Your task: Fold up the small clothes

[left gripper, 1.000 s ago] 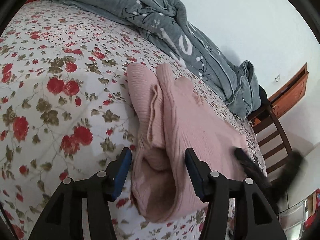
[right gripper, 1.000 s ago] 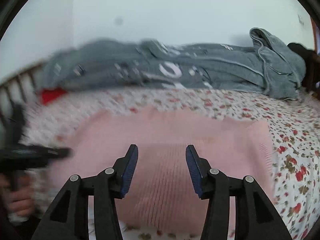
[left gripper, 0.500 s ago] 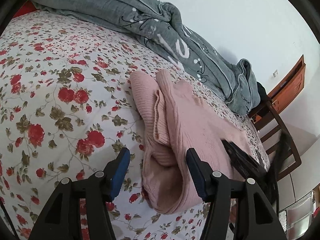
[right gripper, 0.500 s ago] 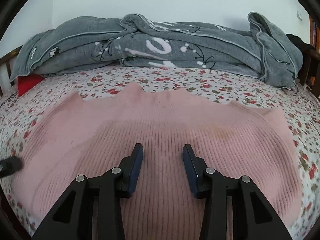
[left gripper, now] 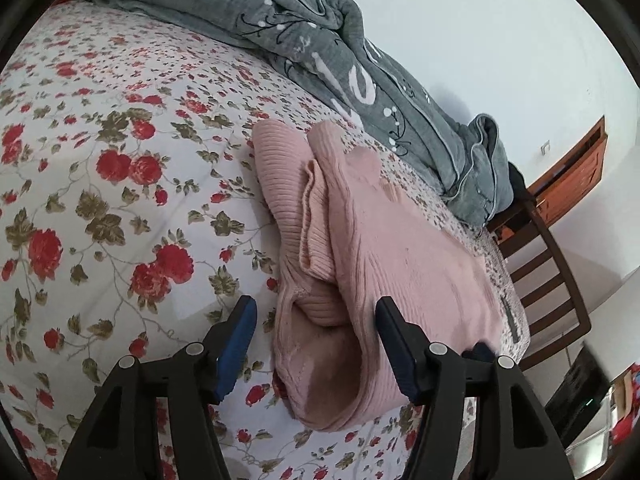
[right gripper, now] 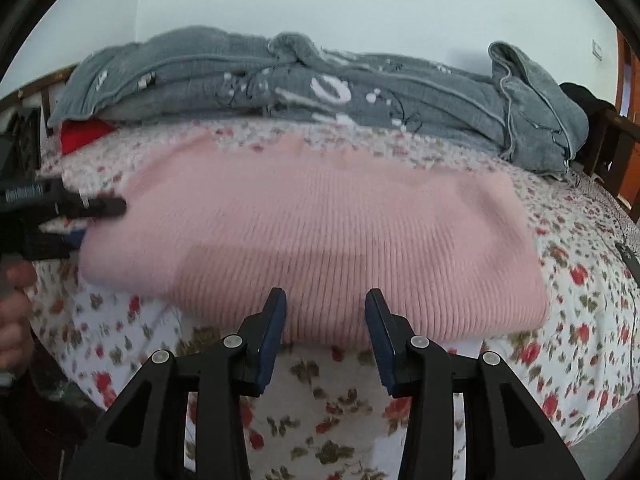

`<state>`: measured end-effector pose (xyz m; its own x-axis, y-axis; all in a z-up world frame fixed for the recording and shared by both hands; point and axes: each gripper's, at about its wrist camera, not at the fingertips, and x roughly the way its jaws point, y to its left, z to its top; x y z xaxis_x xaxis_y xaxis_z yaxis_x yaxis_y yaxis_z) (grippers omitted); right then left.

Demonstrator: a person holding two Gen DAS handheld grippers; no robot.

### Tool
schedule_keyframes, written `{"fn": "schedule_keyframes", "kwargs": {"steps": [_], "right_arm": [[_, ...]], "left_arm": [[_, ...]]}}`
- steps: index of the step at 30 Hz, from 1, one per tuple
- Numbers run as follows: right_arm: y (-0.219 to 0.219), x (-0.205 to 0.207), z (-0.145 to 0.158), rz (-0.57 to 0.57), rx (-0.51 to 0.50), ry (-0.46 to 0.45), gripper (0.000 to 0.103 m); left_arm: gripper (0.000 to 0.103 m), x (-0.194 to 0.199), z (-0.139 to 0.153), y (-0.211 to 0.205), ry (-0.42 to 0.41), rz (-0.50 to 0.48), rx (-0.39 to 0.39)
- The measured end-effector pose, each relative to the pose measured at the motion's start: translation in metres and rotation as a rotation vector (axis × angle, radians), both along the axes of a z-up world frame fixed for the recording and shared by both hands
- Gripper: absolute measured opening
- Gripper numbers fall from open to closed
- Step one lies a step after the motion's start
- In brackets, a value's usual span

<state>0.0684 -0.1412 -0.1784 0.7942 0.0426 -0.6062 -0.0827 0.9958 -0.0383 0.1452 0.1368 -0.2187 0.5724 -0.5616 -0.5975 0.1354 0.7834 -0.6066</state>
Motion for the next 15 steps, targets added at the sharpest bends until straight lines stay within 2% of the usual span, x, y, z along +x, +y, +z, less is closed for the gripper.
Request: {"fn": "schedule_keyframes", "kwargs": {"steps": [4,8,10,12,15], "right_arm": [[0.001,0.027,0.007,-0.021,0.010,-0.029,0.042],[-0.002,0.060,-0.011,-0.054,0.017,-0.001,0.042],[0.002,0.057,-0.016,-0.058,-0.008,-0.040,0.044],[0.006,0.057,-0.017,-0.055,-0.049,-0.036,0.044],[0.006,0.058,-0.018,-0.050,-0.022,-0.025,0.044]], "left_arm": [[0.060,0.005,0.003,-0.008,0.007,-0.005,0.030],[0.060,0.012,0.000,-0.018,0.003,-0.004,0.063],[0.060,0.016,0.000,-0.023,0.001,0.004,0.077],[0.060,0.023,-0.001,-0.027,0.015,0.016,0.085],[0.057,0.029,0.001,-0.026,0.024,0.060,0.069]]}}
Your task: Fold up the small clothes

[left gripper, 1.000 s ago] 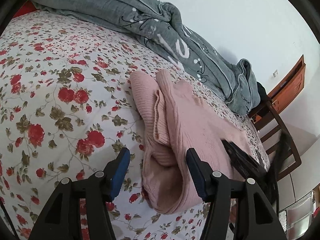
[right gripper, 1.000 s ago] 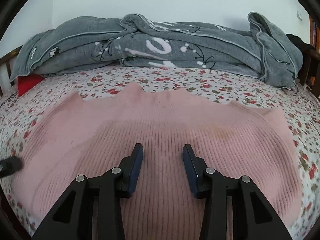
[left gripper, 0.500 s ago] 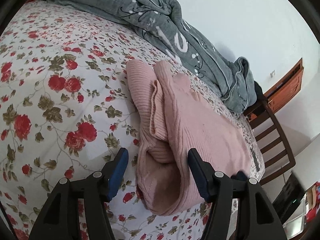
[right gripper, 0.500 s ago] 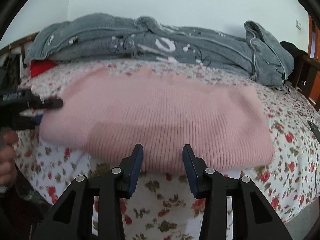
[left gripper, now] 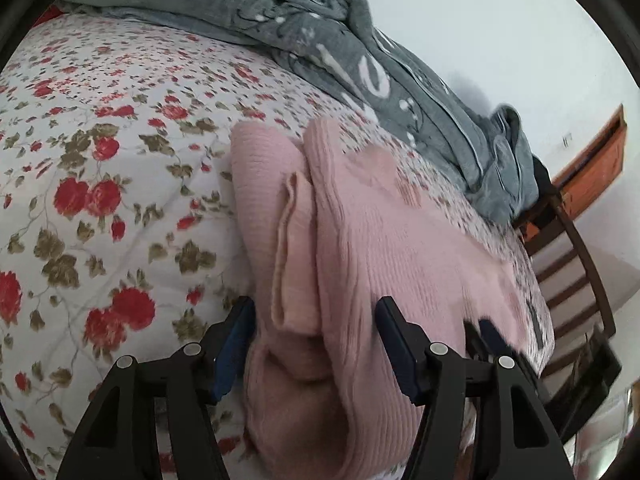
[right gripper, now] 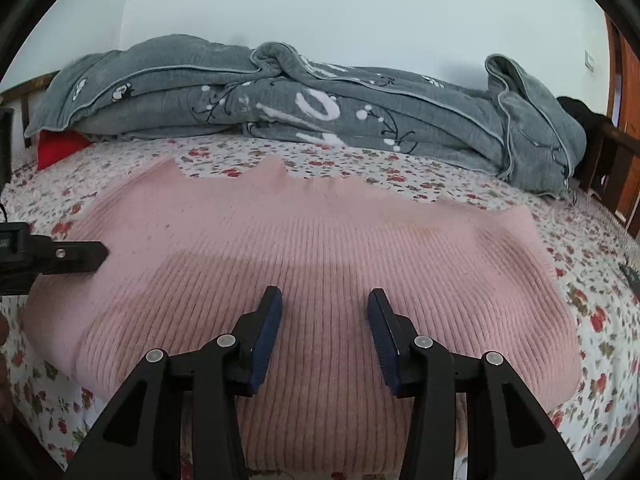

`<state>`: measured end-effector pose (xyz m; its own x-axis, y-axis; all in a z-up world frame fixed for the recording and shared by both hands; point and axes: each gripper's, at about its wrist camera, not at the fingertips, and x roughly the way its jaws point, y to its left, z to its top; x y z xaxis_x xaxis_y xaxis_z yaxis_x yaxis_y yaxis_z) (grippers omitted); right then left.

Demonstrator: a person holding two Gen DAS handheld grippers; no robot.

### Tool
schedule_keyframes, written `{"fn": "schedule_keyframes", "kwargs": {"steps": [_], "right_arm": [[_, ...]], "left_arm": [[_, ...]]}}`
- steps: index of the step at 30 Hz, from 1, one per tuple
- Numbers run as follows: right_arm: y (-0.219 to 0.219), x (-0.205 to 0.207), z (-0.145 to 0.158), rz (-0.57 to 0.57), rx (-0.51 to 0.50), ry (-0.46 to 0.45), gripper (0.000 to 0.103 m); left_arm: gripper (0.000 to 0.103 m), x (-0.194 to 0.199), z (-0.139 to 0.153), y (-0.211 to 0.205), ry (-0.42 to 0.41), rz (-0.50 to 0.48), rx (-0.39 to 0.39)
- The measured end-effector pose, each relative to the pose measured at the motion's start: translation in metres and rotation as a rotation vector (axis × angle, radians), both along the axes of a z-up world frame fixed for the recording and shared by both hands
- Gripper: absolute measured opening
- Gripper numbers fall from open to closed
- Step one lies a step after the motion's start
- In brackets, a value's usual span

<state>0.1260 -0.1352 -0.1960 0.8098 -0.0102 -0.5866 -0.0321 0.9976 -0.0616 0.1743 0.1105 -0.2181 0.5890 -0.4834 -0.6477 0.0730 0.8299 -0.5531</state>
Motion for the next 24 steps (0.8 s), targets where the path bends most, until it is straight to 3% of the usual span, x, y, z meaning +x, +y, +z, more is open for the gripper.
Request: {"fn": "schedule_keyframes", "kwargs": {"steps": [3,7,12,16,24], "right_arm": [[-0.002,-0.006,0.001,0.010,0.022,0.013,0.044],[-0.008,-0.030,-0.004,0.039,0.032,0.059,0.046],[-0.015,-0.064,-0.005,0.103,0.044,0.078,0.047],[-0.039,-0.081,0.004,0.137,0.140,0.102,0.047],[-0.115,-0.097,0.002,0.028,0.240,0.097,0.047]], "left_arm": [[0.038,0.004,0.006,0.000,0.006,0.045,0.012],[0.026,0.009,0.012,-0.001,0.030,0.061,0.003],[0.022,0.014,0.023,-0.007,0.073,0.127,-0.023],[0.021,0.009,0.046,-0.016,0.053,0.140,-0.025],[0.020,0.002,0.103,-0.067,0.005,0.125,-0.004]]}}
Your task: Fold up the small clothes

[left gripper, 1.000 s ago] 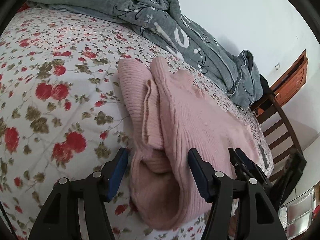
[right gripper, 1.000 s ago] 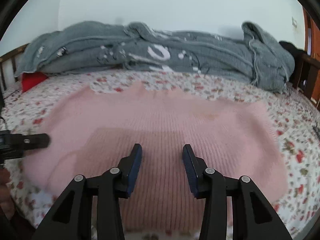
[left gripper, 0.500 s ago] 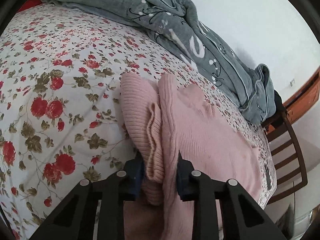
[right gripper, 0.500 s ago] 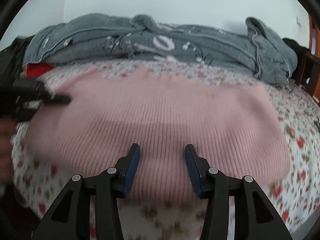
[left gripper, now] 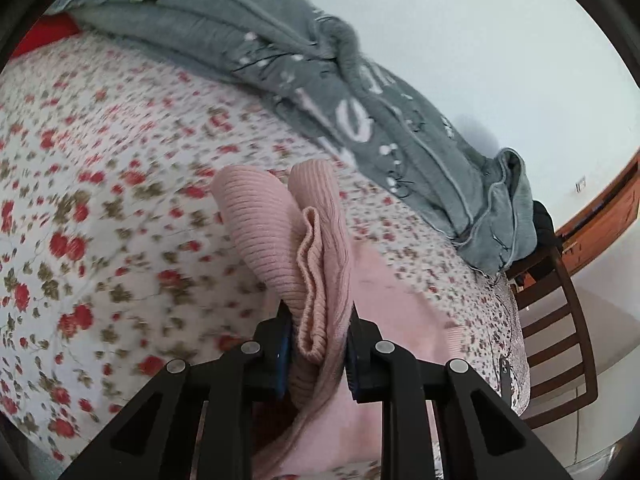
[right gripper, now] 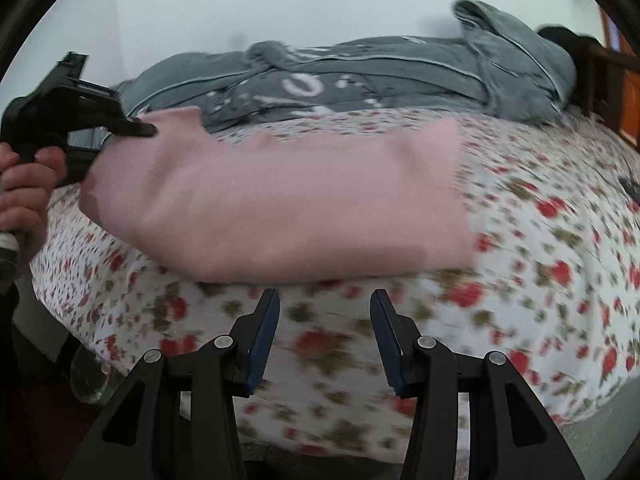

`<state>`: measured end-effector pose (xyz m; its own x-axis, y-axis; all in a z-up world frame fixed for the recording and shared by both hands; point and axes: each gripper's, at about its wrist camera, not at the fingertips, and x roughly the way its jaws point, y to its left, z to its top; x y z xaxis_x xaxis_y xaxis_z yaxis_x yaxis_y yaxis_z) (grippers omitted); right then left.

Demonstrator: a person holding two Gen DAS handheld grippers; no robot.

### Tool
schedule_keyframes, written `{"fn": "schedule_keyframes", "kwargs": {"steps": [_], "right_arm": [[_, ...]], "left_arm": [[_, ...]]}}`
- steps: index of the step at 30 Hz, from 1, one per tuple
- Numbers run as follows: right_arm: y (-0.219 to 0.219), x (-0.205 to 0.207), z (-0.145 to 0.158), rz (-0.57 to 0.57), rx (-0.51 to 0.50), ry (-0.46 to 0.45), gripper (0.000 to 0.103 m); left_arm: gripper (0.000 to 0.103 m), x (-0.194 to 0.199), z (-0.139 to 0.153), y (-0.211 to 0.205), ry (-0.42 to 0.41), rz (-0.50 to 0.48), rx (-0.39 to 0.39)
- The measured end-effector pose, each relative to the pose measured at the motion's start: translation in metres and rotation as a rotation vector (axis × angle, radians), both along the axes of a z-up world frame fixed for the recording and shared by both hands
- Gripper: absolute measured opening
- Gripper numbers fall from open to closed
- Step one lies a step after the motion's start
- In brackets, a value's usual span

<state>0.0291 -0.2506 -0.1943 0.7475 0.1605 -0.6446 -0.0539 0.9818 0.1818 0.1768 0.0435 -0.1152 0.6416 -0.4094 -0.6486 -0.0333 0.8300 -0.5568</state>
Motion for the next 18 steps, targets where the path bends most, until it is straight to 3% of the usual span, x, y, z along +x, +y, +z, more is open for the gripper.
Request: {"fn": "schedule_keyframes", "kwargs": {"steps": [6,10,13,17,18], "right_arm": [[-0.057,-0.009,0.008,-0.111,0.019,-0.035,0.047],[-0.087,-0.015,0.010,-0.175,0.034,-0.028,0.047],[-0.108,-0.018,0.009,-0.213,0.033,-0.012,0.047],[-0.124,-0.019,0.006,-0.246,0.019,0.002,0.047],[-0.129,-0.021,0.005,-0.256,0.023,0.004,0.047]], "left_arm": [[0.020,0.004,0.034,-0.061,-0.036,-0.058,0.003],[0.020,0.013,0.041,-0.116,-0.039,-0.131,-0.010],[0.021,0.018,0.027,-0.165,-0.004,-0.207,0.011],[0.026,0.025,-0.002,-0.222,0.102,-0.353,0.087],[0.027,0.026,-0.007,-0.228,0.120,-0.412,0.058]]}}
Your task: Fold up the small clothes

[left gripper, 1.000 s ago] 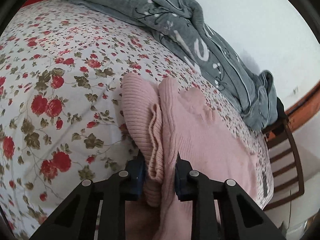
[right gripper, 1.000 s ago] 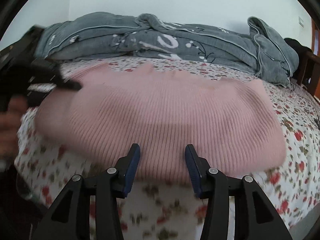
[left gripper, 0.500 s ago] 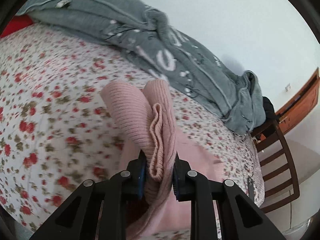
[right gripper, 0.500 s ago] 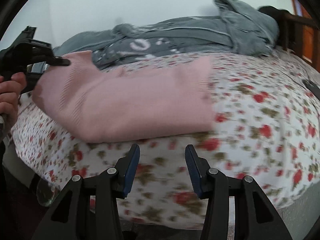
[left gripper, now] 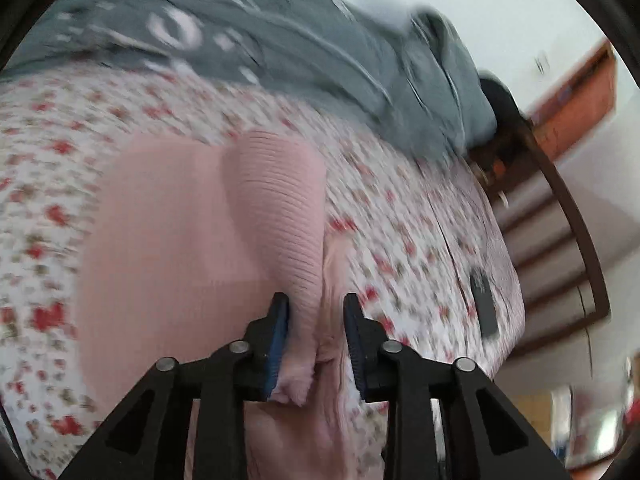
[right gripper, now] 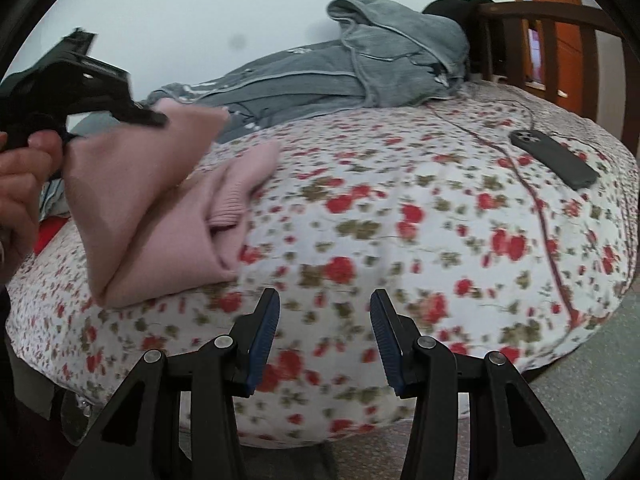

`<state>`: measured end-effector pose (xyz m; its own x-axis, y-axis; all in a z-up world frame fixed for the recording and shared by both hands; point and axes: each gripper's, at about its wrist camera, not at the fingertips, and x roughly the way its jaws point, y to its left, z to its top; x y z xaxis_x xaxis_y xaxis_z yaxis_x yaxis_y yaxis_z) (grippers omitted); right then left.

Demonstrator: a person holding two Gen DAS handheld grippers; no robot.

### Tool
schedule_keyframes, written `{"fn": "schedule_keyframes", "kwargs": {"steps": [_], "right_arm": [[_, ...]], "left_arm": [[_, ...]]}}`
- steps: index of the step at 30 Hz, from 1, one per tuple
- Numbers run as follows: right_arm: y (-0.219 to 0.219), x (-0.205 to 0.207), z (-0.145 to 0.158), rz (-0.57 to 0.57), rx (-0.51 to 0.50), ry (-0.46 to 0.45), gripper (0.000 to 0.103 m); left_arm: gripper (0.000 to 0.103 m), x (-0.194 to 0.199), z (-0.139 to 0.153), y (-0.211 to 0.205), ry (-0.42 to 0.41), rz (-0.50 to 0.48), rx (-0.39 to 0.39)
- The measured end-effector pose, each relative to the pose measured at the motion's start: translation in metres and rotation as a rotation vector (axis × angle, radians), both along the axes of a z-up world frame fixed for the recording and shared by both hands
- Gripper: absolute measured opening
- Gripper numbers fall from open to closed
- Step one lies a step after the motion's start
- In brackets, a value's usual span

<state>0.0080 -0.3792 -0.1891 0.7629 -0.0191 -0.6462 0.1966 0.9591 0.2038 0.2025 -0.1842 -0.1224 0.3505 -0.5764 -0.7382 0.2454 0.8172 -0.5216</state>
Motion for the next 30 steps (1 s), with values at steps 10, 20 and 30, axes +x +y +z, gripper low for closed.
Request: {"fn": "schedule_keyframes", "kwargs": {"steps": [10,20,30], "right_arm": [[0.000,0.015,0.037,0.037,0.079,-0.102,0.049],[0.046,0.084,0.075,0.240,0.389,-0.199,0.064],[0.089,0.125,0.034,0.196,0.214,0.017,0.016]], "left_arm": [[0.055,-0.011,0.033,0.066,-0.190,0.051,-0.055],[0.055,-0.028,-0.001,0.148,-0.244,0.158,0.190],[0.057,-0.060,-0.022,0.184,-0.234,0.121,0.092]]}}
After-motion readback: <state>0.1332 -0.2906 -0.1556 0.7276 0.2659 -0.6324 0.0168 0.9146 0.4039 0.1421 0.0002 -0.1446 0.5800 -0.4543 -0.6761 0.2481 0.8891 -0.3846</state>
